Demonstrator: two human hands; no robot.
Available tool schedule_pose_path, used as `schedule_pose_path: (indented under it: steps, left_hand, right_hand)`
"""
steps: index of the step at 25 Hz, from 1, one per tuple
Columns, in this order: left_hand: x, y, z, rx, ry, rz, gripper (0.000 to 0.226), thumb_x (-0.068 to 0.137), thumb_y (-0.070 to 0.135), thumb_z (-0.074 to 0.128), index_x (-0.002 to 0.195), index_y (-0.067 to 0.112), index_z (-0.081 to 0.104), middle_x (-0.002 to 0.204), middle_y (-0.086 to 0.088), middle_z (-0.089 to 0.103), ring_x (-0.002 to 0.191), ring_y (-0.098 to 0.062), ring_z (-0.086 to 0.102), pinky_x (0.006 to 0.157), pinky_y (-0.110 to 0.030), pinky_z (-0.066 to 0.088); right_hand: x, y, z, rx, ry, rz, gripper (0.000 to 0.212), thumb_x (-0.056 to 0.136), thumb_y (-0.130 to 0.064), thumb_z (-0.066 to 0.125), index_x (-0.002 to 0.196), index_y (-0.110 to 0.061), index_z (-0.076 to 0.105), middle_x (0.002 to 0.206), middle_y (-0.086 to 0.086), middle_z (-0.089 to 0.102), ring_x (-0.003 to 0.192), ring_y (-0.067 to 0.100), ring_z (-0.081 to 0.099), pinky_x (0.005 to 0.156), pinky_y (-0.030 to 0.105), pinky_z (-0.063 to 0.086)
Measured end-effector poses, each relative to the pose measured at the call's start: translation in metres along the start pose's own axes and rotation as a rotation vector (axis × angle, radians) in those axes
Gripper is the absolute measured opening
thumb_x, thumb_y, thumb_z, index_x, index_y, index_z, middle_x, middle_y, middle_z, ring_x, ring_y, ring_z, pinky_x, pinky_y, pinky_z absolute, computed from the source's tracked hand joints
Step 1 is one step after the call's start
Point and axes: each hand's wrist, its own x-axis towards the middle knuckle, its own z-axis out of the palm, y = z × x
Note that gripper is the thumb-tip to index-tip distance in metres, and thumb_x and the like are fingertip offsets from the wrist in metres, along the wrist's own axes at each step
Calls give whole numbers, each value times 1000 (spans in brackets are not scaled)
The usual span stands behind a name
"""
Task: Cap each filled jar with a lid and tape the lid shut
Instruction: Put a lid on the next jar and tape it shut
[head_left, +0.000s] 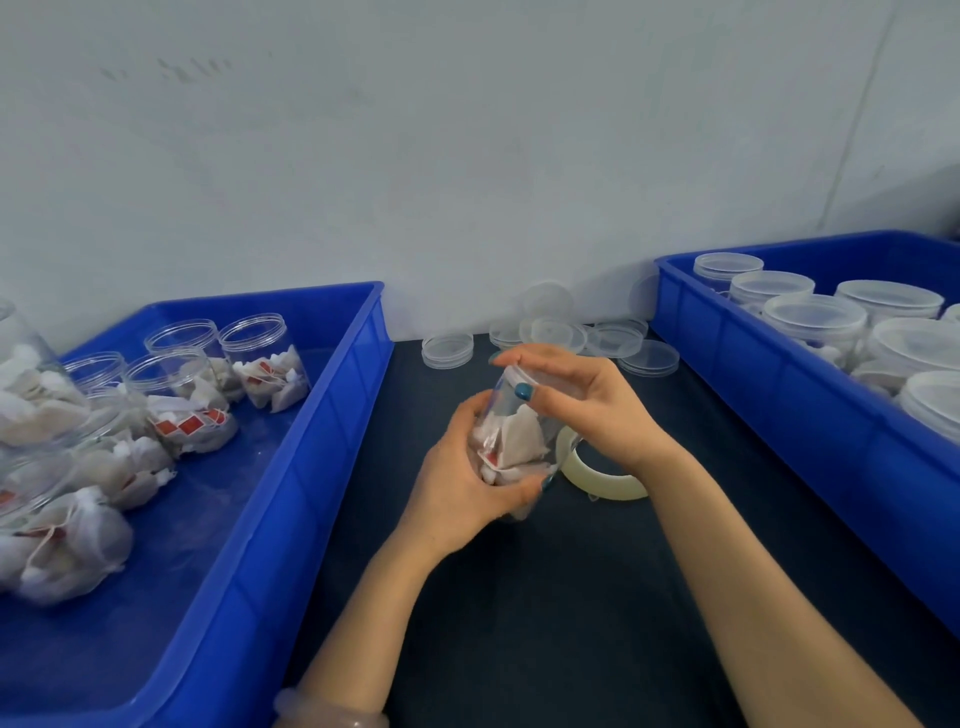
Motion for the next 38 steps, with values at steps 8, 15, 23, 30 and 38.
schedule_pose_path:
  steps: [8,15,23,30,38]
  left_hand:
    - [11,-9,-2,-63,91,-171,76,58,48,90,114,42,39,122,20,53,100,9,58,70,-8,51]
    - [24,-14,20,-11,116,-161,82,70,25,89,118,31,23,129,10,45,108,-3,55,74,-16,54]
    - [17,-11,28,253,261,11,115,72,49,82,154,22,7,157,6,28,141,-5,31,108,-22,33]
    - [16,15,39,652,539,661,69,91,27,68,149,15,31,151,-6,34,142,-19,31,118,-35,29]
    - [26,34,54,477,548,627,47,107,31,38,152,21,32,153,-3,40,140,-13,36,113,-30,34]
  right_hand:
    - [-10,25,-11,-544,22,296,99,73,-64,67,154,-26,26,152,-3,37,138,11,37,114,34,36]
    - [-28,44,-58,-1038,-353,697,54,68,-58,81,110,-42,50,115,-15,44,114,10,33,98,35,27]
    - [-26,40,-58,-914,-35,513,22,95,-53,48,96,-31,53,87,-8,62,84,15,56,78,38,45]
    - [-24,9,-43,-110,378,53,31,85,-31,43,111,-28,59,91,-19,58,81,-5,52,71,7,41]
    - [-23,15,1,-774,350,-349,40,99,-23,33,134,-10,47,107,-7,54,95,7,48,88,26,35]
